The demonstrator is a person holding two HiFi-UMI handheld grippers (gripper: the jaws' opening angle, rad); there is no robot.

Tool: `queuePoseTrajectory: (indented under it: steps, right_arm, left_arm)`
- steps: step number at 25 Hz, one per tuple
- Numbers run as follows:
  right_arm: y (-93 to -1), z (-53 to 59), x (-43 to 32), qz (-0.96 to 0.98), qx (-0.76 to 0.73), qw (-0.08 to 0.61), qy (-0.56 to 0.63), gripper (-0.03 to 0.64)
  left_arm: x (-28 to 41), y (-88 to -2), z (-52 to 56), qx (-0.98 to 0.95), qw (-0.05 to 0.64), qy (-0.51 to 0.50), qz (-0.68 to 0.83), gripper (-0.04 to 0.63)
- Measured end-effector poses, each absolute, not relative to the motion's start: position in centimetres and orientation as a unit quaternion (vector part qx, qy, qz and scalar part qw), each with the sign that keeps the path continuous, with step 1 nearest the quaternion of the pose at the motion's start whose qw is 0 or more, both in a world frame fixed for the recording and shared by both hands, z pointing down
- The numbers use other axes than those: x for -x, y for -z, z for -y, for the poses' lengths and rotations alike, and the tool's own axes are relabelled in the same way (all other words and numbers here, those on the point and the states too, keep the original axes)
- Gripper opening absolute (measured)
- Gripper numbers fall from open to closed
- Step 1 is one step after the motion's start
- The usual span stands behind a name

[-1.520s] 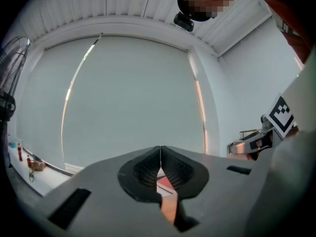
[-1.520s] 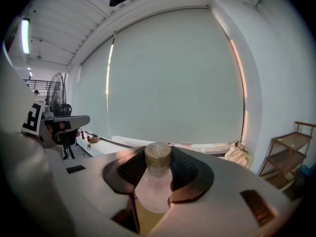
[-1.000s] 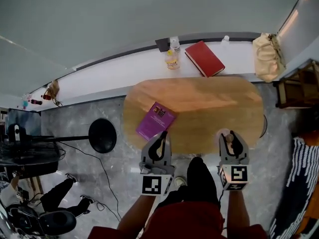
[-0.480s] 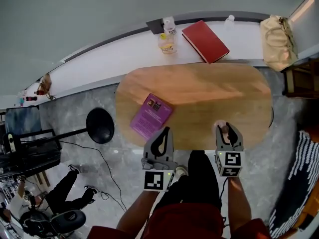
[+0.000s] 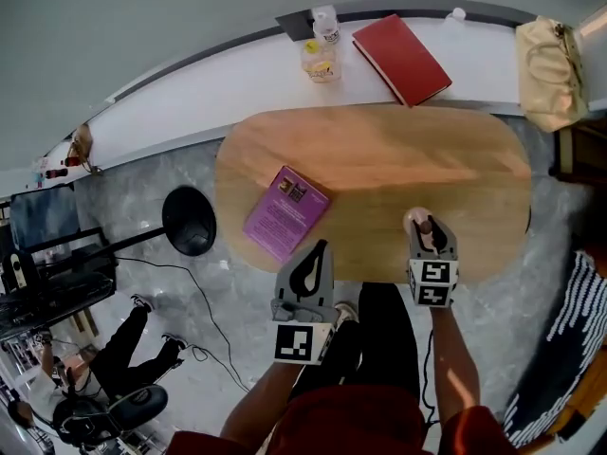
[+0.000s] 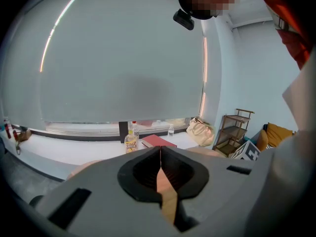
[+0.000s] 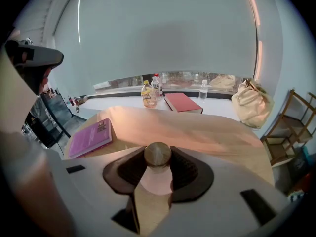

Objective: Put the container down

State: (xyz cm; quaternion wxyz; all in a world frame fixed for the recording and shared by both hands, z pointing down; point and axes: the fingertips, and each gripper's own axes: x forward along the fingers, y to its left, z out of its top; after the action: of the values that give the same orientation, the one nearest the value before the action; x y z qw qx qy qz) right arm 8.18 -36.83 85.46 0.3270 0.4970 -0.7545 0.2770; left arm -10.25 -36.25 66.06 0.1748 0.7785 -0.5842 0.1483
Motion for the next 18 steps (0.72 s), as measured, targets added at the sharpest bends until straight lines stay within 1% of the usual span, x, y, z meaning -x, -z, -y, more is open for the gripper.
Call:
queuePoseTrajectory:
  steps: [9,18]
  right_arm:
    - [-89.6,39.0,-8.6,0.748,-0.493,0.348,-0.278,0.138]
    - [-91.0,38.4,-8.6,0.756,-0.480,0.363,-0.259,0.140]
  left_arm:
    - [10.2,-67.7,36.4,-0.769,0.186,-0.161,0.590,0.009]
    - [9.1,-68.8,35.6,-0.768,0.191,-0.183,0.583,0.009]
